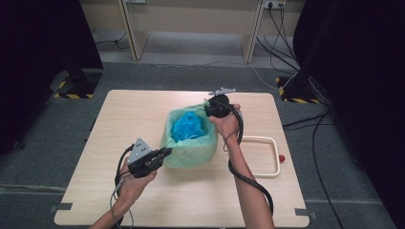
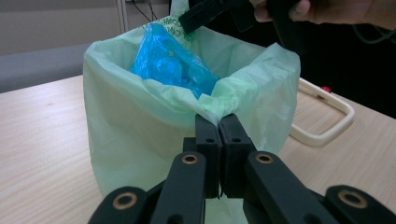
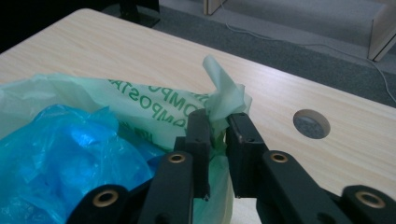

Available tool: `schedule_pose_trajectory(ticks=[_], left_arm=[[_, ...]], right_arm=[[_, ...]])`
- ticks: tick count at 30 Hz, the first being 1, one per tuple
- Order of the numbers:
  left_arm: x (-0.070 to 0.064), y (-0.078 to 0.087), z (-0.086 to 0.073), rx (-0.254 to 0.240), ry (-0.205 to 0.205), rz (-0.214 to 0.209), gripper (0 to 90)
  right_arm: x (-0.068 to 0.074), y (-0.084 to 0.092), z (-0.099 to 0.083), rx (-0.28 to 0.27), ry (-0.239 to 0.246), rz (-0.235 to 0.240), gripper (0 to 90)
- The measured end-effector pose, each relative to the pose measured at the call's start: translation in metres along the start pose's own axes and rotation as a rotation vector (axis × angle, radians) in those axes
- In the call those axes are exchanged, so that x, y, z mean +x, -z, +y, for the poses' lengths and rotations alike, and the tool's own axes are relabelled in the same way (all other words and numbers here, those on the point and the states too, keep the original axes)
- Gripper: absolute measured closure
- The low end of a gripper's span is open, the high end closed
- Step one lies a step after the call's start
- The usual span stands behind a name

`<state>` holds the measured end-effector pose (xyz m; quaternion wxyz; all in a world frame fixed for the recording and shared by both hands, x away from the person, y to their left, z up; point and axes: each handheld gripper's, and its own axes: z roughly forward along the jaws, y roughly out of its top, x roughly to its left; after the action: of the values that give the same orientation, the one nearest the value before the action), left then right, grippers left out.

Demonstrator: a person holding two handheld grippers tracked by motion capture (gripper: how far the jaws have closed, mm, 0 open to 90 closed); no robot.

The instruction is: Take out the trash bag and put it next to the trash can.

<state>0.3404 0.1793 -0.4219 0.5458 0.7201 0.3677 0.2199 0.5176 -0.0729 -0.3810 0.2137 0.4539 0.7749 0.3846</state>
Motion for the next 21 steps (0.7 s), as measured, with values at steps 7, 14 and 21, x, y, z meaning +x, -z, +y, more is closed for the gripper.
schedule_pose_trajectory(ticks=[7, 14, 21], left_arm=[[0.001, 0.004, 0.013, -0.032, 0.016, -0.018, 88.6], [0.005, 0.010, 0.028, -0.065, 0.033, -0.034, 88.8], [0.010, 0.018, 0.043, -0.081, 0.018, -0.037, 88.8]], right_arm=[[0.006, 0.010, 0.008, -0.039, 0.015, 0.010, 88.4], [0.011, 0.026, 0.022, -0.084, 0.024, 0.016, 88.8], [0.014, 0.041, 0.037, -0.124, 0.031, 0.024, 89.3]])
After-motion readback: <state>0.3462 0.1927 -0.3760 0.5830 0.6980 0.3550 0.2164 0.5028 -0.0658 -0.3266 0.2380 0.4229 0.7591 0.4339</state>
